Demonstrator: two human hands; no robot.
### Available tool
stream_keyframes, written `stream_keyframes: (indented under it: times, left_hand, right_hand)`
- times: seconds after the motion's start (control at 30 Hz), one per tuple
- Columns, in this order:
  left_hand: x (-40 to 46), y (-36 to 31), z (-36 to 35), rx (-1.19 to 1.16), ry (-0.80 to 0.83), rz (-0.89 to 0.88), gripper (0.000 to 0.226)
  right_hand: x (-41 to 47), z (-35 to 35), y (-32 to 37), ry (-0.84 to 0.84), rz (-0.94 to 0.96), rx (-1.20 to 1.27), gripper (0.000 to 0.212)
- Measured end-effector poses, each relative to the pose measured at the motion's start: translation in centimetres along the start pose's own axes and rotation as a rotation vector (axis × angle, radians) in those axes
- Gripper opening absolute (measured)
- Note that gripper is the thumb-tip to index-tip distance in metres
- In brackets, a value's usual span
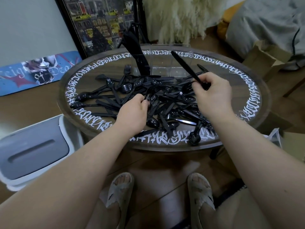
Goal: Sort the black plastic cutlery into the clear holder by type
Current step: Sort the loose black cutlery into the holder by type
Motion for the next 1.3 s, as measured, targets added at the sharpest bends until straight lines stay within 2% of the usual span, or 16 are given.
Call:
stream_keyframes:
  times: [0.07, 0.17, 0.27, 0.4, 0.47, 0.53, 0.63, 0.77, 0.87, 0.97, 1.1, 1.23, 1.3]
  left_hand:
    - [-0.1, -0.3, -0.1, -0.012, 0.024, -0.008, 0.025]
    - [-0.5, -0.7, -1.0, -0.113, 0.133, 0.014, 0.023]
    - [-1.0, -0.9, -1.8, -0.136, 0.227, 0.007, 0.024]
    - [-1.2, -1.2, -1.9, -0.09, 0.261, 0.0, 0.03]
    - [-1.1, -1.0, -2.0, -0.035, 0.282, -0.005, 0.03]
    - [-0.7, -0.7, -1.5, 0.025, 0.238, -0.013, 0.029]
    - [0.3, 0.1, 0.3, 0.084, 0.063, 0.004, 0.029]
    - [1.0, 1.1, 2.3, 0.019, -0.068, 0.082, 0.034]
    - [0.9, 0.9, 2.3, -0.029, -0.034, 0.094, 0.033]
    - [0.0, -0.1, 1.0, 0.026, 0.128, 0.055, 0.032]
    - [-0.7, -0.4, -0.6, -0.119, 0.312, 0.08, 0.028]
    - [-0.8, -0.5, -0.8, -0.144, 0.352, 0.051, 0.031]
    - [-0.9, -0.6, -0.8, -0.146, 0.363, 0.045, 0.032]
  right_hand:
    - [-0.3, -1.1, 0.1, 0.105, -0.026, 0.122, 0.007]
    - [-1.1, -2.6, 0.6, 0.211, 0.01, 0.151, 0.01]
    - [-1.4, -3.1, 0.6, 0.219, 0.047, 0.117, 0.011]
    - [-1.4, -3.3, 0.1, 0.231, 0.047, 0.048, 0.006]
    - [-1.5, -3.3, 0.0, 0.252, 0.04, -0.006, 0.013]
    - [-1.5, -2.9, -0.1, 0.294, -0.014, 0.019, 0.016]
    - [-1.1, -1.9, -0.3, 0.323, -0.063, 0.115, 0.011]
    - [-0.9, -1.2, -0.1, 0.384, 0.048, 0.002, 0.014]
    - [-1.2, -1.6, 0.2, 0.479, 0.143, -0.038, 0.017]
    - [-1.8, -2.3, 0.7, 0.543, 0.155, 0.091, 0.02]
    - [-2.0, -3.3, 1.0, 0.417, 0.185, 0.107, 0.019]
    - [-1.9, -3.5, 0.6, 0.263, 0.176, -0.039, 0.021]
    - [-1.9, -3.4, 0.5, 0.218, 0.159, -0.056, 0.03]
Point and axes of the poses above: each hand's wrist, its own x-axis towards the middle knuckle, its own z-axis out of the back of the hand, y = z × x, the point moved 3 cm from there along x, towards the middle knuckle, and after that the axes turned 14 degrees about -x, right-handed, at the moved point
